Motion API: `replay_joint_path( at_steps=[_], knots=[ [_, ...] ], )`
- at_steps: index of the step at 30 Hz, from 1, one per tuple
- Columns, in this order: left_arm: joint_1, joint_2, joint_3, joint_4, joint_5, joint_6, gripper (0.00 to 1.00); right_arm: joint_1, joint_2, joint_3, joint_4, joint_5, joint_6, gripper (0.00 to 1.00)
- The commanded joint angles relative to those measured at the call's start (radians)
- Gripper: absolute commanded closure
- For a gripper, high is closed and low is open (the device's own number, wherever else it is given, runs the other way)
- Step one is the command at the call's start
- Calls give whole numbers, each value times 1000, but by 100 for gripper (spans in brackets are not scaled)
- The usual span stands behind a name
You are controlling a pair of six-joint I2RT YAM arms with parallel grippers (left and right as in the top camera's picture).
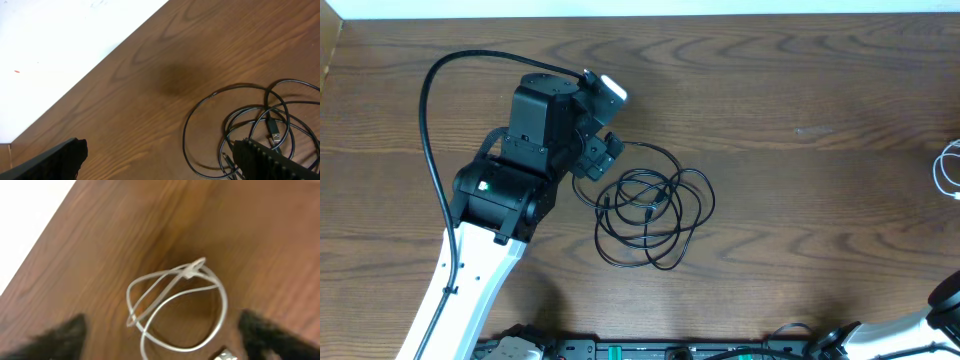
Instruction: Untangle cables
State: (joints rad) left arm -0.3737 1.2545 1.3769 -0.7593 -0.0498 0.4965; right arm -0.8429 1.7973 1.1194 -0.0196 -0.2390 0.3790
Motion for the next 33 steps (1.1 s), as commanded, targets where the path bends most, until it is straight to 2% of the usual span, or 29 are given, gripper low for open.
replay_joint_path(
  at_steps=[1, 5, 8, 10, 12, 13, 16, 20, 24, 30, 33],
  knots=[
    [4, -6, 8, -3, 17, -12, 2, 29, -6, 29, 19, -132, -21, 1],
    [4, -6, 8, -3, 17, -12, 2, 62, -24, 30, 72, -317, -20, 1],
    [4, -6, 7, -4, 17, -12, 2, 78, -32, 30, 148, -551, -16, 1],
    [4, -6, 7, -7, 17, -12, 2, 85, -32, 30, 209, -669, 84, 1],
    [4, -6, 6, -12, 17, -12, 2, 96, -32, 30, 228, -715, 217, 1],
    [4, -6, 6, -14, 17, -12, 2, 104, -32, 30, 229, -740, 238, 1],
    [4, -6, 5, -14, 16, -18, 2, 155, -32, 30, 159, -760, 198, 1],
    [4, 3, 5, -4, 12, -80, 2, 272, -32, 30, -19, -663, 108, 1],
    [4, 18, 5, -3, 12, -121, 2, 457, -32, 30, -161, -472, 44, 1],
    [4, 29, 5, -10, 12, -202, 2, 754, -32, 30, -263, -135, 66, 1],
    [4, 29, 5, -12, 12, -245, 2, 877, -32, 29, -337, 80, 156, 1]
  ],
)
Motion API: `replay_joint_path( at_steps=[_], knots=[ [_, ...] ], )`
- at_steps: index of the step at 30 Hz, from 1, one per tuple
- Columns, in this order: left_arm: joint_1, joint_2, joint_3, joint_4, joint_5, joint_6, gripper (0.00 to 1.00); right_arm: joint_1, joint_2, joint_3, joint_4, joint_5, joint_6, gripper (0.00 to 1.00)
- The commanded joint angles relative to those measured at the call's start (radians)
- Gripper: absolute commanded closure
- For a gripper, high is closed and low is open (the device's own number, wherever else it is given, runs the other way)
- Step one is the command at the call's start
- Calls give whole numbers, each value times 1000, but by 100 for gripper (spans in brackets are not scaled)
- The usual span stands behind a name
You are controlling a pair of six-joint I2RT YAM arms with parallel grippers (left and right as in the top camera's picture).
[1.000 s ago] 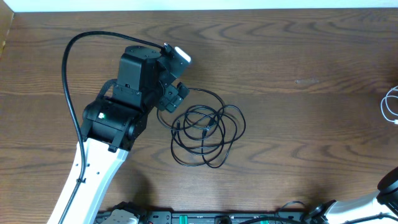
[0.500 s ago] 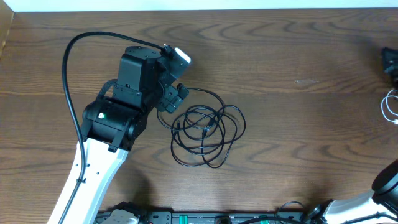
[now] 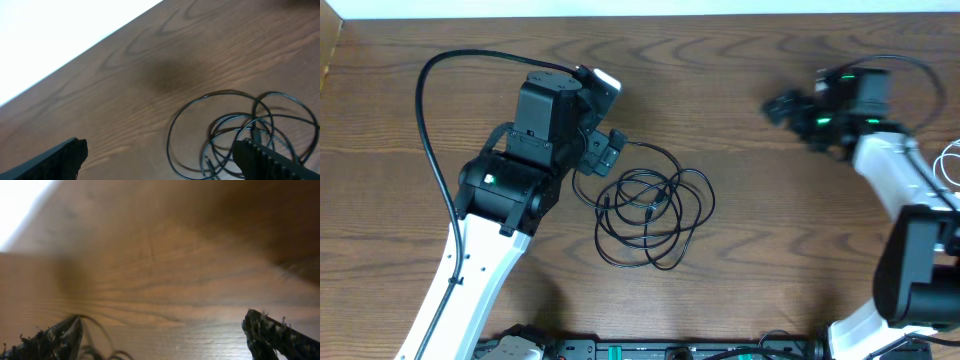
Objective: Untangle cables
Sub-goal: 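Lower the right gripper onto the black cable pile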
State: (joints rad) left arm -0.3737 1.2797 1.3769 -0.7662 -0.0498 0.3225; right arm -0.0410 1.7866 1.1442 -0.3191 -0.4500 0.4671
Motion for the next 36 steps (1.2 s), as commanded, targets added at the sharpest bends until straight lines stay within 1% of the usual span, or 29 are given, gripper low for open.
replay_joint_path(
  at_steps=[1, 3, 5, 7, 11, 14, 17, 20, 23, 26, 30, 31, 32, 33, 34, 36],
  knots=[
    [4, 4, 5, -5, 12, -75, 2, 111, -21, 5, -73, 360, 126, 1],
    [4, 5, 5, -8, 12, -74, 2, 178, -21, 4, -159, 475, 266, 1],
    [4, 7, 5, -8, 12, -74, 2, 242, -21, 1, -221, 525, 399, 1],
    [4, 7, 5, -8, 13, -74, 2, 293, -21, -2, -225, 501, 420, 1],
    [4, 7, 4, -8, 12, -74, 2, 389, -21, -2, -169, 414, 419, 1],
    [4, 7, 3, -13, 12, -74, 2, 455, -21, -2, -143, 395, 432, 1],
    [4, 7, 2, -27, 13, -74, 2, 511, -21, -2, -145, 394, 556, 1],
    [4, 7, 2, -41, 12, -74, 2, 556, -21, -2, -145, 395, 647, 1],
    [4, 7, 2, -42, 12, -74, 2, 591, -19, -2, -145, 395, 694, 1],
    [4, 7, 2, -42, 12, -74, 2, 622, -19, -2, -145, 395, 700, 2],
    [4, 7, 2, -41, 12, -74, 2, 659, -19, -2, -161, 396, 699, 22],
    [4, 7, 2, -42, 13, -74, 2, 665, -19, -2, -166, 398, 699, 32],
    [4, 7, 2, -42, 12, -74, 2, 672, -19, -2, -171, 399, 699, 39],
    [4, 7, 2, -42, 12, -74, 2, 678, -19, -2, -179, 399, 699, 44],
    [4, 7, 2, -42, 13, -74, 2, 683, -19, -2, -187, 400, 699, 45],
    [4, 7, 2, -42, 13, -74, 2, 691, -19, -2, -211, 415, 699, 45]
  ],
)
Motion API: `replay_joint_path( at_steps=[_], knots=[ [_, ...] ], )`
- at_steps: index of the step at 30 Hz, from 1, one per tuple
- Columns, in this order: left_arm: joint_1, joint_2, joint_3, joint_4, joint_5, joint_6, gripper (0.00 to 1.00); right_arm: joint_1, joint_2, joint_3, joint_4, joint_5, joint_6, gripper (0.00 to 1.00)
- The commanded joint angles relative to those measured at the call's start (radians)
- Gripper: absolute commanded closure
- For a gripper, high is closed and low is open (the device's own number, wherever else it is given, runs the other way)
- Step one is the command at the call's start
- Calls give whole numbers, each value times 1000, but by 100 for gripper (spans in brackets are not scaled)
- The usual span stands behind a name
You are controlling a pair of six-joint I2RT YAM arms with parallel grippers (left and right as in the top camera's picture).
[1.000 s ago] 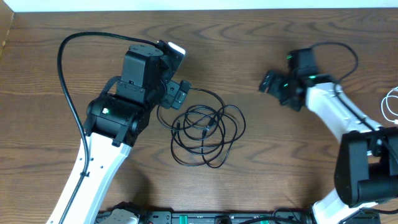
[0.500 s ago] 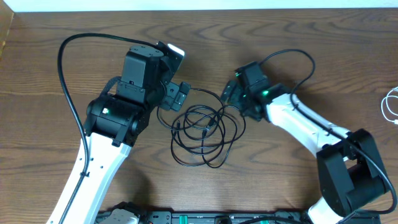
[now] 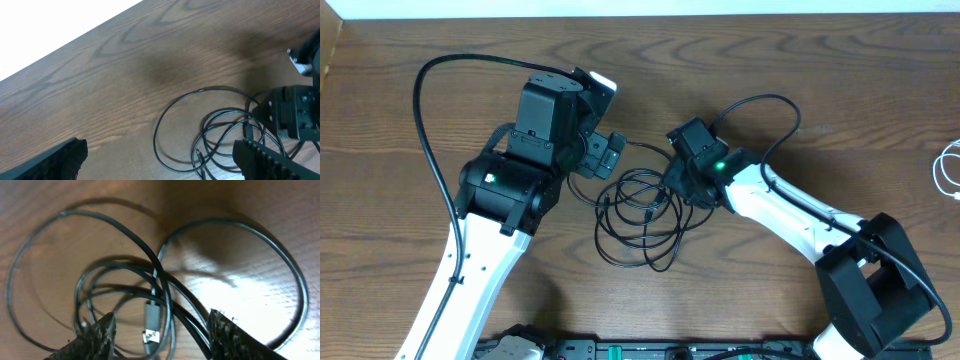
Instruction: Untangle cables
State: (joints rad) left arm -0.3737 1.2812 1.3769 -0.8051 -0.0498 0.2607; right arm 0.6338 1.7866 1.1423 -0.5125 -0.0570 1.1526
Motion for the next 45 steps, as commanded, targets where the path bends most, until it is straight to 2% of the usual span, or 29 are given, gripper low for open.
replay_joint_path(
  at_steps=[1, 4, 12, 19, 21, 24, 27, 29, 33, 37, 40, 45],
  knots=[
    [4, 6, 2, -3, 13, -12, 2, 21, -19, 0, -34, 31, 14, 42],
    [4, 6, 2, -5, 12, -12, 2, 27, -19, 0, -93, 60, 13, 37],
    [4, 6, 2, -10, 13, -12, 2, 33, -19, -1, -198, 70, 8, 36],
    [4, 6, 2, -10, 13, -12, 2, 48, -19, -1, -185, 71, 1, 54],
    [4, 6, 2, -10, 13, -12, 2, 55, -19, -1, -171, 71, -8, 62],
    [4, 6, 2, -10, 13, -12, 2, 66, -19, -1, -140, 70, -45, 68],
    [4, 6, 2, -10, 13, -12, 2, 77, -19, -1, -100, 70, -120, 80],
    [4, 6, 2, -10, 13, -12, 2, 79, -19, -1, -79, 71, -167, 99],
    [4, 6, 2, -10, 13, -12, 2, 79, -19, -1, -43, 134, -267, 99],
    [4, 6, 2, -10, 12, -12, 2, 66, -21, 11, -36, 296, -346, 99],
    [4, 6, 2, -10, 12, -12, 2, 40, -29, 61, -41, 360, -464, 99],
    [4, 6, 2, -10, 12, -12, 2, 11, -79, 235, -71, 362, -709, 99]
  ],
)
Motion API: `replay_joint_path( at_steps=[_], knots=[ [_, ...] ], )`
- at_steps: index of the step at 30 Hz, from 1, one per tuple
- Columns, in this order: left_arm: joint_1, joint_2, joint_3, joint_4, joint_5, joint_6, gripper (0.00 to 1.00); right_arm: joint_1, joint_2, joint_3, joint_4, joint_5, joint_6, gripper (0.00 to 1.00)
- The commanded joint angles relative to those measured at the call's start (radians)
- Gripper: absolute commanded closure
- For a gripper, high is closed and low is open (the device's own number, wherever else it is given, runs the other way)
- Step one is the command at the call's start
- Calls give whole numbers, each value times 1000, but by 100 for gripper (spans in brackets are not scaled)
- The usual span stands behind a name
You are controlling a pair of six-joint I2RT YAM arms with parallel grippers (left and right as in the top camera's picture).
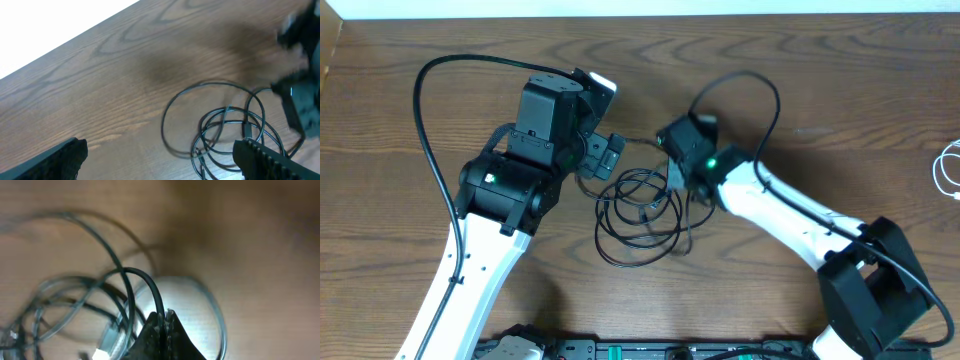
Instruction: Untangle cables
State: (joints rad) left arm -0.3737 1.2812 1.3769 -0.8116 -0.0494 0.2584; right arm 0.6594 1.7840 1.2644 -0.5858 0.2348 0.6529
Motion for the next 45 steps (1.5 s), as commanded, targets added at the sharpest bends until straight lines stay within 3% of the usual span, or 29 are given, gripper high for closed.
replay_joint_path(
  at_steps=[1, 4, 10, 14, 23, 35, 38, 45],
  knots=[
    [4, 6, 2, -3, 12, -10, 2, -17, -90, 150, 2, 70, -257, 99],
    [4, 8, 1, -9, 12, -10, 2, -21, -142, 257, 2, 101, -350, 99],
    [4, 40, -14, -26, 13, -10, 2, -43, -237, 391, 18, 379, -356, 99],
    [4, 77, -33, -26, 32, -9, 2, -81, -291, 405, 29, 431, -355, 99],
    [4, 227, -33, -23, 351, 63, 2, -135, -331, 405, 18, 465, -356, 99],
    [2, 444, -33, -6, 382, 89, 4, -174, -411, 405, 103, 1021, -355, 99],
    [2, 444, -33, -5, 382, 89, 4, -233, -418, 405, 102, 982, -355, 99],
    [1, 428, -32, 6, 409, 89, 3, -316, -395, 404, -35, 681, -258, 99]
  ],
)
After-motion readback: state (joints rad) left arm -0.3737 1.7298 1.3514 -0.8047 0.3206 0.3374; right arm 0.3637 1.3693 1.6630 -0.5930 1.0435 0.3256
